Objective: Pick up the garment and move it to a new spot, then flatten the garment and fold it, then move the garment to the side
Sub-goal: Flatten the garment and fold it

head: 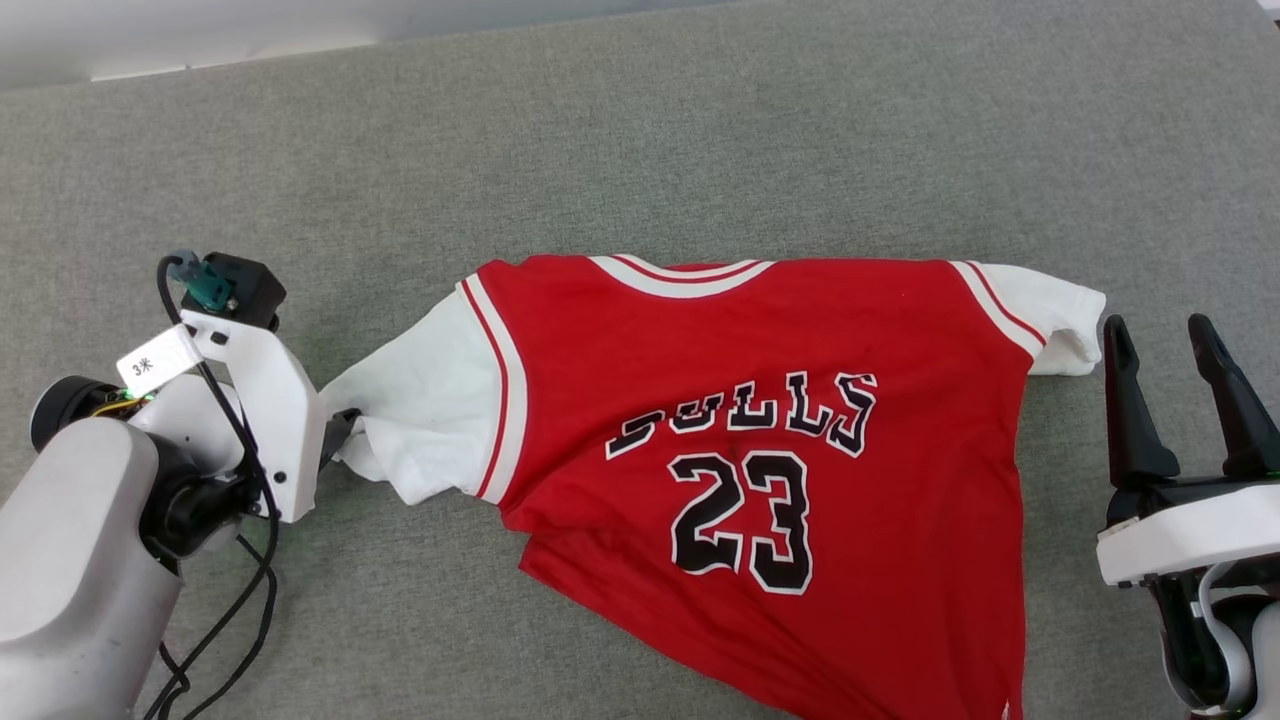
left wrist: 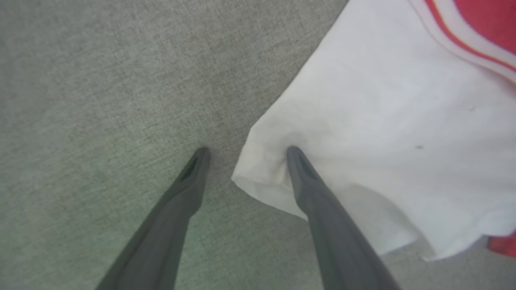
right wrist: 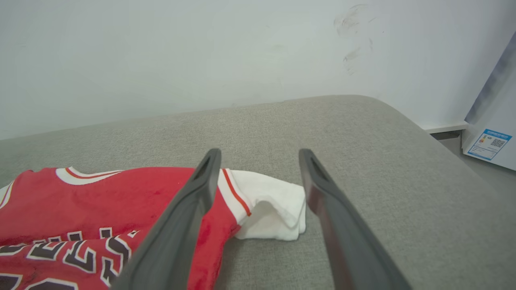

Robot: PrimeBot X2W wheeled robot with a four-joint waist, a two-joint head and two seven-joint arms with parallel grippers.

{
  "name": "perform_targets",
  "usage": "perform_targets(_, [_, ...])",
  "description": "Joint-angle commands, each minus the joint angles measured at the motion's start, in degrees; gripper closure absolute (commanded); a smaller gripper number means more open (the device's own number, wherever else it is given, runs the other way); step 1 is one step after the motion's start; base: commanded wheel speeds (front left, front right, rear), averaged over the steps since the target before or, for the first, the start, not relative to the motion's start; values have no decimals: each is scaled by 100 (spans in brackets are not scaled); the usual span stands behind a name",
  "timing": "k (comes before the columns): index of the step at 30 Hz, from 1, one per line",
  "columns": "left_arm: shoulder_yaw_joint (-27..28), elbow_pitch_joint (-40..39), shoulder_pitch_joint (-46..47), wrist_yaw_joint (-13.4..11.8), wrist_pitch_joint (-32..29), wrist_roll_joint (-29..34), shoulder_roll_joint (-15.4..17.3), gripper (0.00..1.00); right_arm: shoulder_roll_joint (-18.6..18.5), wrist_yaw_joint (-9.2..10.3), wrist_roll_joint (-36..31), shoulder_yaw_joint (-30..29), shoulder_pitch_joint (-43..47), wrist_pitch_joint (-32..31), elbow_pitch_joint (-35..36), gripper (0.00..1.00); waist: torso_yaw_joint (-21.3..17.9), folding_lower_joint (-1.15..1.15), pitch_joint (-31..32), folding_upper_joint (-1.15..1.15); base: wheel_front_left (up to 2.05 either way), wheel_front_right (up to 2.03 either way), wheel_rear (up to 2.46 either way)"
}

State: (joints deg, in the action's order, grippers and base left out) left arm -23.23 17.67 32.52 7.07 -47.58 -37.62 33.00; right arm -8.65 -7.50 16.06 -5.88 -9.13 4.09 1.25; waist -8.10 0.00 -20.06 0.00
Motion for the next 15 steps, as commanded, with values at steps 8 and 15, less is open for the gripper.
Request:
perform_targets(8, [171, 277, -109, -52, 1024, 106, 131, 100, -112, 2, -53, 66, -39, -182, -131, 0, 66, 0, 159, 0, 0, 0, 0])
perform_targets(15, [534, -439, -209, -233, 2564, 437, 211, 100, -548, 2, 94, 306, 108, -1271, -74, 0, 310, 0, 495, 0, 0, 0, 0])
